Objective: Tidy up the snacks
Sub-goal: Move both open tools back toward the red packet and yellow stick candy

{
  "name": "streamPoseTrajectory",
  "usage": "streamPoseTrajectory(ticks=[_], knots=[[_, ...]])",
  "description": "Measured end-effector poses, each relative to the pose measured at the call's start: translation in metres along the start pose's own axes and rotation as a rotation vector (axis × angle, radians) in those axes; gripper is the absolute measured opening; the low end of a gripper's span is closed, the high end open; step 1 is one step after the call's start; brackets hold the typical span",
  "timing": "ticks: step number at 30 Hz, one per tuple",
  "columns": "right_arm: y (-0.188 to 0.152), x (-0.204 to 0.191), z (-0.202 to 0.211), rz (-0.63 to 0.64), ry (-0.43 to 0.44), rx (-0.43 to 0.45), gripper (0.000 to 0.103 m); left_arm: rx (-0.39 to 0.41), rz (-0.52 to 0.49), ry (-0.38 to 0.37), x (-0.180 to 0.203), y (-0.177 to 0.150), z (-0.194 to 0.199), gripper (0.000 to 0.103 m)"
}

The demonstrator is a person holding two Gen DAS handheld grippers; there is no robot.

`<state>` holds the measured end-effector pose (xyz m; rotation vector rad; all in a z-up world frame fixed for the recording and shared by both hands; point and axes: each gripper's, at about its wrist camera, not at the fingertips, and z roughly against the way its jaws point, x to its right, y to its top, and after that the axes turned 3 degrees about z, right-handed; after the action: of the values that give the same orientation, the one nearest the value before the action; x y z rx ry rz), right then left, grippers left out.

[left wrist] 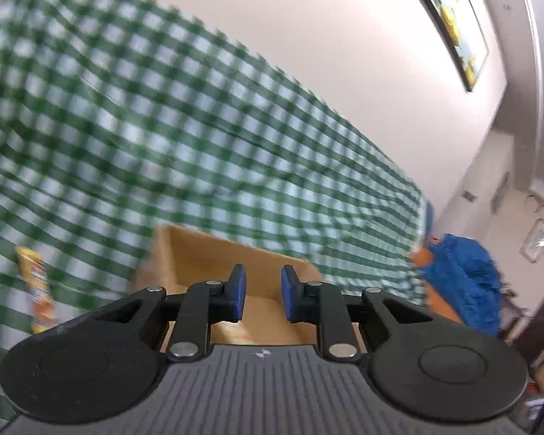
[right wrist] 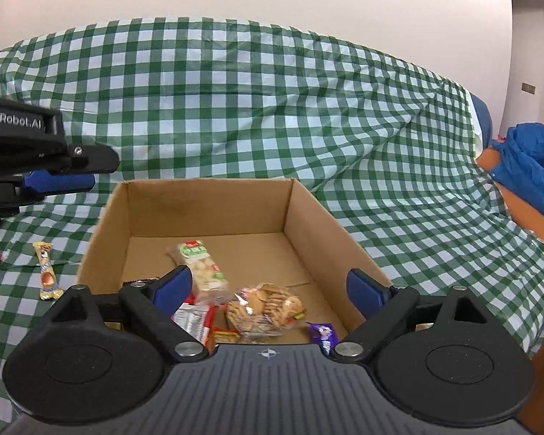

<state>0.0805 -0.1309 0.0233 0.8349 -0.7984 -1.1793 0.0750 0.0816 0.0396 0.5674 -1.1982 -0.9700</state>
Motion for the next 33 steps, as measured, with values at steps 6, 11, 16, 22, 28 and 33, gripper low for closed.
streamPoseTrajectory(ticks=[6,11,16,22,28,33], knots=[[0.000,-0.030,0.007,-0.002,0.098,0.005,0.067,0.035,0.104,0.110,-0.058,0.045,0.039,0.017],[0.000,-0.051,0.017,-0.010,0.197,0.019,0.040,0.061,0.081,0.191,-0.118,0.080,0.059,0.017],[-0.004,-0.076,0.026,0.066,0.247,0.040,0.040,-0.045,0.200,0.365,-0.204,0.064,0.053,0.013],[-0.002,-0.100,0.027,0.085,0.290,0.030,0.040,-0.042,0.370,0.472,-0.261,0.069,0.050,0.014],[0.011,-0.149,0.011,0.097,0.387,-0.020,0.043,-0.100,0.326,0.536,-0.279,0.065,0.030,0.018],[0.017,-0.201,-0.032,0.135,0.414,-0.056,0.052,-0.121,0.307,0.568,-0.286,0.055,0.017,0.033]])
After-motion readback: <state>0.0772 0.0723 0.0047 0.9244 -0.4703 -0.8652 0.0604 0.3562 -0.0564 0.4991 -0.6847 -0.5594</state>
